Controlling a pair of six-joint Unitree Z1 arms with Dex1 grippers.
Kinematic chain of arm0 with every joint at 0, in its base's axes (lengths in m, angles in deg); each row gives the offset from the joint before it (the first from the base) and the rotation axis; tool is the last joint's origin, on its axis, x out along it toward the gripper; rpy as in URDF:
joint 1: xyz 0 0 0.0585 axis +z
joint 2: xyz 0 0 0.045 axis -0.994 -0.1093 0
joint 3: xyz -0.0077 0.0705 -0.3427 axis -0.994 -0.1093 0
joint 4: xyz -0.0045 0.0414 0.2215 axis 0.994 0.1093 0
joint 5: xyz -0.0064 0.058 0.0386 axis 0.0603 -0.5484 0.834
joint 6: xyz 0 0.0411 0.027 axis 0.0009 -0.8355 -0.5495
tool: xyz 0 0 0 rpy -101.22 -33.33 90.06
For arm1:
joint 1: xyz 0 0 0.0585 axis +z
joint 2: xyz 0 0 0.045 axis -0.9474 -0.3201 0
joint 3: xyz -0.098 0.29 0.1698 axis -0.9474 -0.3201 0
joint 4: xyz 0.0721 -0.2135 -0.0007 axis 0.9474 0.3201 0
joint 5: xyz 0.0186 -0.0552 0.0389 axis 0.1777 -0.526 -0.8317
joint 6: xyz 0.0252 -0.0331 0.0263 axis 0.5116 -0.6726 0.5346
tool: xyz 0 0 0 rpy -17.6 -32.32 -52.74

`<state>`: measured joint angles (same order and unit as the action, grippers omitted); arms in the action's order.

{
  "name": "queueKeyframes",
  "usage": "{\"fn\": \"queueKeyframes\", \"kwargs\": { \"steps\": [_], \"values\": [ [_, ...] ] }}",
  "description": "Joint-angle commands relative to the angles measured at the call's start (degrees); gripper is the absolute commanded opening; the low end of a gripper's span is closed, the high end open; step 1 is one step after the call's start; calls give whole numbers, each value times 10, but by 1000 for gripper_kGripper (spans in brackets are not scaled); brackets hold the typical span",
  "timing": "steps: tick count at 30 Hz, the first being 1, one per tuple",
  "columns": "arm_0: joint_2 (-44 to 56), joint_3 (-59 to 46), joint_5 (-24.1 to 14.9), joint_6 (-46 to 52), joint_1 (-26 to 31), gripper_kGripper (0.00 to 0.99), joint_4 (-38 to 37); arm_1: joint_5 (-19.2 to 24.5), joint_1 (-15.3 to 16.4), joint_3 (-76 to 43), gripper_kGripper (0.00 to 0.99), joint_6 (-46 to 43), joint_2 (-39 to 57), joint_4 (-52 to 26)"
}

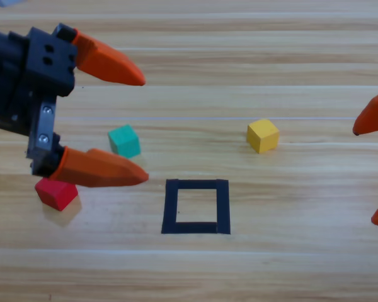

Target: Stack the blocks in the rectangular block: red at the bottom, yellow in the middle, green on top

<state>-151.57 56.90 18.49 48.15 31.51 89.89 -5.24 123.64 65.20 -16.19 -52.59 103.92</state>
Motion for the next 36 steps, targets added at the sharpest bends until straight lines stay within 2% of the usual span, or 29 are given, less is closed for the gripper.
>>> {"fn": "queueKeyframes", "kwargs": {
  "steps": [1, 6, 8, 13, 15, 18, 19, 20, 24, 29, 33, 36],
  "values": [
    [-1, -16, -7, 8, -11, 990, 1, 5, 17, -20, 976, 7, 0, -10],
    [-8, -15, -12, 8, -11, 990, 1, 5, 17, -20, 976, 22, 3, -10],
    [-8, -15, -13, 8, -11, 990, 1, 18, 12, -22, 976, 39, -5, -14],
    [-12, -15, -31, 20, -11, 990, 0, 24, -41, -12, 974, 108, -72, -39],
    [-12, -13, -91, 72, -11, 990, -6, 66, -42, -1, 974, 152, -101, -45],
    [-15, -9, -219, 192, -3, 990, -14, 126, -42, 25, 976, 193, -145, -46],
    [-19, -9, -250, 235, 7, 990, -16, 150, -43, 31, 977, 204, -156, -47],
    [-28, -5, -257, 258, 19, 990, -16, 170, -44, 37, 977, 220, -167, -49],
    [-62, -3, -256, 365, 74, 990, -11, 241, -45, 68, 979, 261, -210, -49],
    [-102, -5, -249, 474, 135, 990, 32, 271, -63, 96, 977, 275, -236, -47],
    [-129, -7, -248, 449, 162, 989, 48, 354, -67, 130, 959, 286, -298, -51],
    [-168, 8, -249, 414, 185, 989, 74, 357, -69, 147, 950, 291, -343, -50]
  ]
}}
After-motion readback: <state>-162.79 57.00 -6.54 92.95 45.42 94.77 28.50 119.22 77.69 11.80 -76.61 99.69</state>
